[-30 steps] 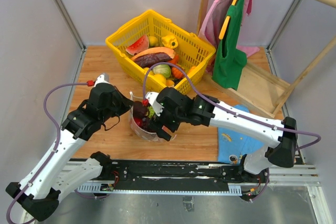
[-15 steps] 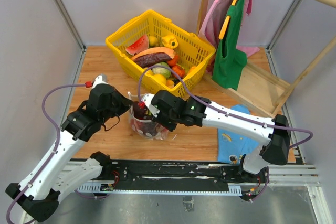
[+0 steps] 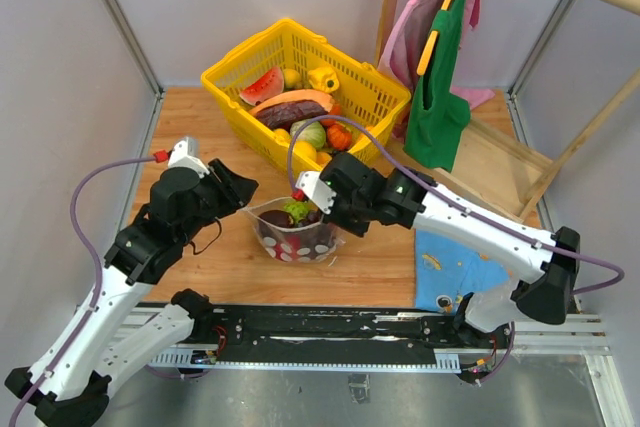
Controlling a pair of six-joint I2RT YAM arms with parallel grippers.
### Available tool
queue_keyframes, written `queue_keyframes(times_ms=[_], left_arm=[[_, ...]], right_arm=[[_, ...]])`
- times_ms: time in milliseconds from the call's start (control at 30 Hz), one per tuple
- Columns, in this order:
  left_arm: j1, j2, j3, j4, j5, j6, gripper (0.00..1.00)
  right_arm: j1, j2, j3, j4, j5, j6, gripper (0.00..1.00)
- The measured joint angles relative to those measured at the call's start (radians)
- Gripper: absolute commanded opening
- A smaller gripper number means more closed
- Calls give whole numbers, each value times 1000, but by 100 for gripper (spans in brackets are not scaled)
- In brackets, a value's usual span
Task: Place the food in the zip-top bag and seal the zipper
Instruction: Zip the zipper food storage bag at the center of the board.
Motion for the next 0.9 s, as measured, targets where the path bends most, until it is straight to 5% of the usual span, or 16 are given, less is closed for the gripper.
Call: queue_keyframes(times_ms=[533, 900], left_arm=[[0, -99, -214, 282, 323, 394, 80], [0, -199, -503, 555, 549, 592, 81]], right_arm=[[-270, -146, -60, -130, -13, -182, 1], [-333, -167, -94, -131, -12, -214, 1]])
